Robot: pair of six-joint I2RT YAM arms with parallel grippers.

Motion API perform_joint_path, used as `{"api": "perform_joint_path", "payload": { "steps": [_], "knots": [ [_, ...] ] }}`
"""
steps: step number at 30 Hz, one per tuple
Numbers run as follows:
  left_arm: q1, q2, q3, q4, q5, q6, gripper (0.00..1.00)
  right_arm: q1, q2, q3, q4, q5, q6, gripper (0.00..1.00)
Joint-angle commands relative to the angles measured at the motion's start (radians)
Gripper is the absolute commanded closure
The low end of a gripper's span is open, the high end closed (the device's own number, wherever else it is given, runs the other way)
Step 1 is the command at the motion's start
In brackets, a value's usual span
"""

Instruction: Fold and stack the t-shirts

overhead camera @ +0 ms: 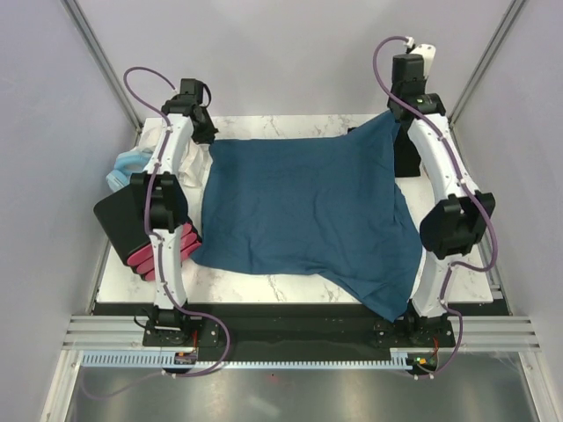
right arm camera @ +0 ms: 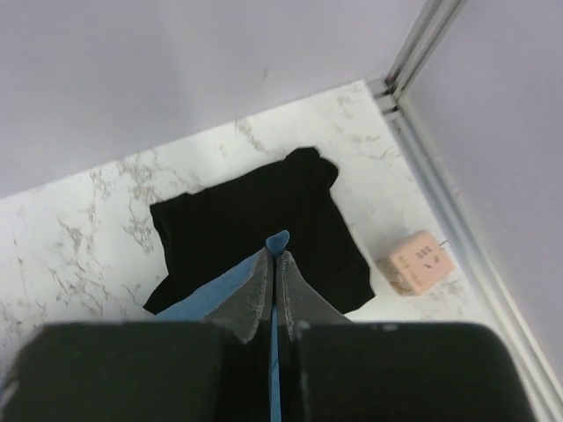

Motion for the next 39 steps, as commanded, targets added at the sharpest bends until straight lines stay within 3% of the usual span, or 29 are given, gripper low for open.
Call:
{"api": "perform_joint_path", "payload": {
  "steps": [1,7,13,20,26,29,33,39],
  "knots": [
    [0.015,-0.22,-0.077,0.017,-0.018,0.028,0.98,-0.009,-0.169,0.006,0.033,0.107,-0.04,1.0],
    [0.021,-0.416,-0.215,0.017,-0.01,0.02,0.98,-0.007,-0.294,0.04,-0.048,0.101,-0.046,1.0],
    [0.021,-0.594,-0.322,0.019,-0.012,0.026,0.98,-0.009,-0.434,-0.029,-0.056,0.052,-0.046,1.0],
    [0.009,-0.592,-0.332,0.019,-0.009,0.031,0.98,-0.006,-0.457,-0.087,-0.054,0.002,-0.043,1.0],
    [-0.005,-0.41,-0.209,0.013,-0.022,0.034,0.98,-0.006,-0.298,-0.083,-0.063,-0.037,-0.041,1.0],
    [-0.017,-0.325,-0.113,0.009,-0.051,0.034,0.98,-0.006,-0.131,-0.026,-0.073,-0.044,-0.047,1.0],
    [-0.017,-0.141,0.042,0.0,-0.059,0.029,0.98,-0.007,0.075,0.135,-0.09,-0.038,-0.051,1.0],
    [-0.022,-0.018,0.135,0.0,-0.061,0.029,0.98,-0.006,0.271,0.294,-0.094,-0.024,-0.031,1.0]
  ]
}}
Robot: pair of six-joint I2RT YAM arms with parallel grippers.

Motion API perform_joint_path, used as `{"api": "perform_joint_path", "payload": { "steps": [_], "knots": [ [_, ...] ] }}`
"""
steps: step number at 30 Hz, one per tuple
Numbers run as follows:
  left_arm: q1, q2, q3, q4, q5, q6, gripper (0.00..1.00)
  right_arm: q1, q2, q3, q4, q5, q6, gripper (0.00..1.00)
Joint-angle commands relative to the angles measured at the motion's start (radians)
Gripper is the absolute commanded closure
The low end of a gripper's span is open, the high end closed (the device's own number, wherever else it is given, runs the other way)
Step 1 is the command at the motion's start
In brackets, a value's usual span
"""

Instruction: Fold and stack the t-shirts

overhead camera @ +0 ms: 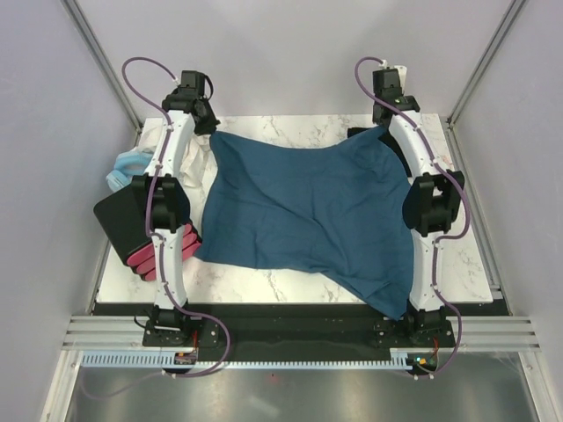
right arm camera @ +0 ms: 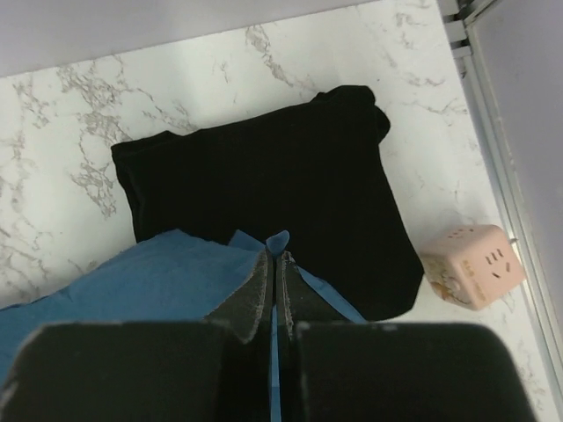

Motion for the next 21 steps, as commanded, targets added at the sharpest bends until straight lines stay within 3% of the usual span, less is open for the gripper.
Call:
{"api": "perform_joint_path", "payload": {
  "steps": [1,5,21],
  "knots": [
    [-0.004,0.042,0.074,0.012,-0.033,0.029,0.98,-0.003,0.043,0.131,0.01,0.026,0.013,1.0],
    [-0.004,0.053,0.056,0.014,-0.022,0.033,0.98,-0.002,0.006,0.036,0.09,0.038,0.002,1.0],
    [-0.001,0.08,0.054,0.02,0.02,0.029,0.98,-0.011,0.015,0.013,0.096,-0.008,0.001,1.0]
  ]
}}
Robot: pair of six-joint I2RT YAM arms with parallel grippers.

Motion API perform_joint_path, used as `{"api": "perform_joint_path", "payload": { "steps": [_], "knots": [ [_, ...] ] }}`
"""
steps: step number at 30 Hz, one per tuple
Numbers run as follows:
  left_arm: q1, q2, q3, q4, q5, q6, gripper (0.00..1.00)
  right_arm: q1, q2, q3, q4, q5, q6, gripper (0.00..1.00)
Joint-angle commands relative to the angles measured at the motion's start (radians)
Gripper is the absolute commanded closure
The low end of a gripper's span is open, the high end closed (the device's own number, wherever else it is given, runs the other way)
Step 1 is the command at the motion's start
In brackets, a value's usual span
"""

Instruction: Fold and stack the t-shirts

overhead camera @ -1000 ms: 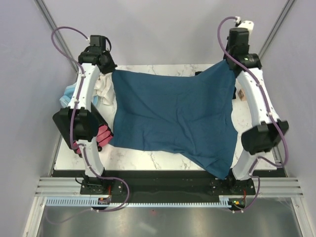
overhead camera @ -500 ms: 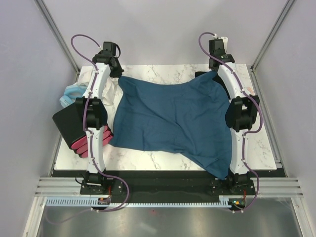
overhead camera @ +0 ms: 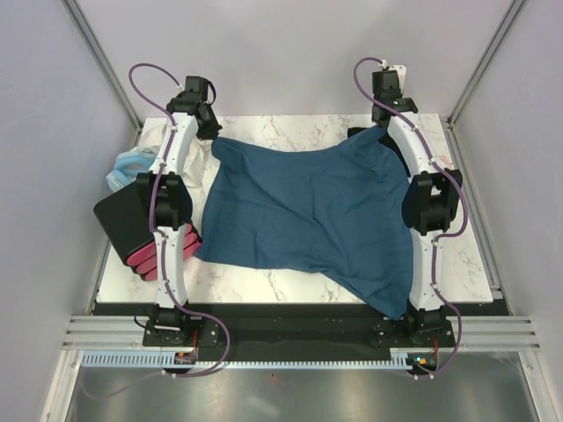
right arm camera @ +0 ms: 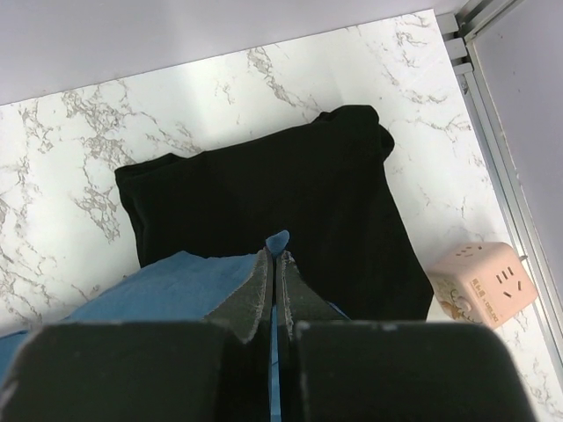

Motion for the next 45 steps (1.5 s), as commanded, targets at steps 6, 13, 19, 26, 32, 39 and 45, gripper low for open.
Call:
{"api": "perform_joint_path", "payload": {
  "steps": [6,13,19,26,32,39,45],
  "knots": [
    [-0.001,-0.016,0.003,0.024,0.021,0.032,0.98,-0.012,-0.058,-0.022,0.028,-0.04,0.008,1.0],
    [-0.001,-0.034,-0.013,0.022,0.03,0.032,0.98,-0.014,-0.075,-0.035,0.028,-0.063,0.012,1.0],
    [-0.001,-0.048,-0.078,0.022,0.043,0.033,0.98,-0.014,-0.067,-0.053,0.006,-0.123,0.021,1.0],
    [-0.001,-0.068,-0.086,0.022,0.049,0.03,0.98,-0.014,-0.075,-0.052,-0.012,-0.126,0.021,1.0],
    [-0.003,-0.056,-0.063,0.024,0.053,0.018,0.98,-0.017,-0.095,-0.065,0.001,-0.1,0.017,1.0],
    [-0.003,-0.037,-0.045,0.024,0.058,0.012,0.98,-0.021,-0.071,-0.056,0.0,-0.112,0.028,1.0],
    [-0.003,-0.013,-0.029,0.025,0.064,0.01,0.98,-0.024,-0.06,-0.045,-0.002,-0.099,0.024,1.0]
  ]
}}
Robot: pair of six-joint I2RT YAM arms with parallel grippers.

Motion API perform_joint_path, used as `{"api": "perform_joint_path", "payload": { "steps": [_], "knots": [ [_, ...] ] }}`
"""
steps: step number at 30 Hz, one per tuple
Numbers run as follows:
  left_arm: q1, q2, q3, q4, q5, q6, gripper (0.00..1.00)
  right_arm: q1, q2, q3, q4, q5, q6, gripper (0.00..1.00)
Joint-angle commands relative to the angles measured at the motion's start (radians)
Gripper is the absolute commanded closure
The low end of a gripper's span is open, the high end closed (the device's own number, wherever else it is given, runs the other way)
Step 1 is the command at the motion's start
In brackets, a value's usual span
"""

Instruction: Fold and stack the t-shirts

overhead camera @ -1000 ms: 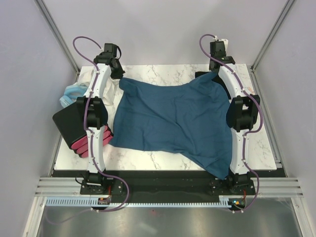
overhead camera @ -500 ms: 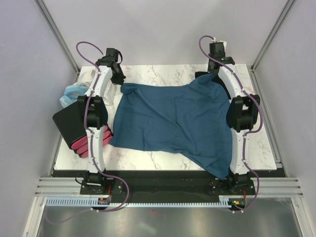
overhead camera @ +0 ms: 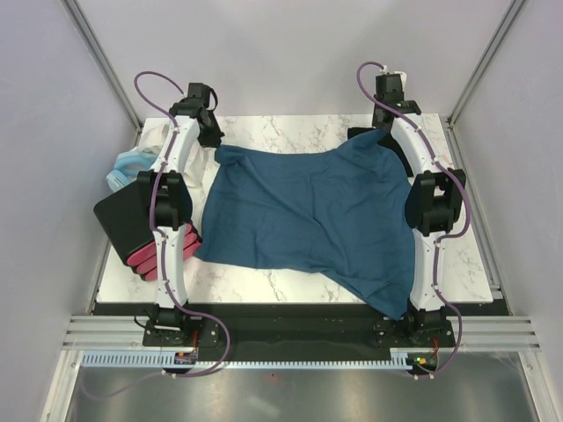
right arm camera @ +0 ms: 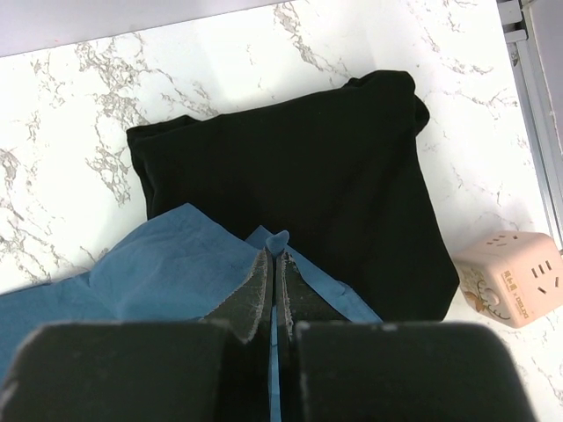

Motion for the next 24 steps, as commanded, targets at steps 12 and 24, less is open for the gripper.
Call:
{"api": "perform_joint_path", "payload": {
  "steps": [12,24],
  "knots": [
    [-0.001,0.049,0.094,0.021,0.012,0.006,0.98,-0.042,0.009,0.042,0.016,0.029,-0.005,1.0],
    [0.031,0.125,0.176,0.032,0.018,-0.001,0.98,-0.164,0.037,0.059,0.032,-0.034,-0.005,1.0]
  ]
}}
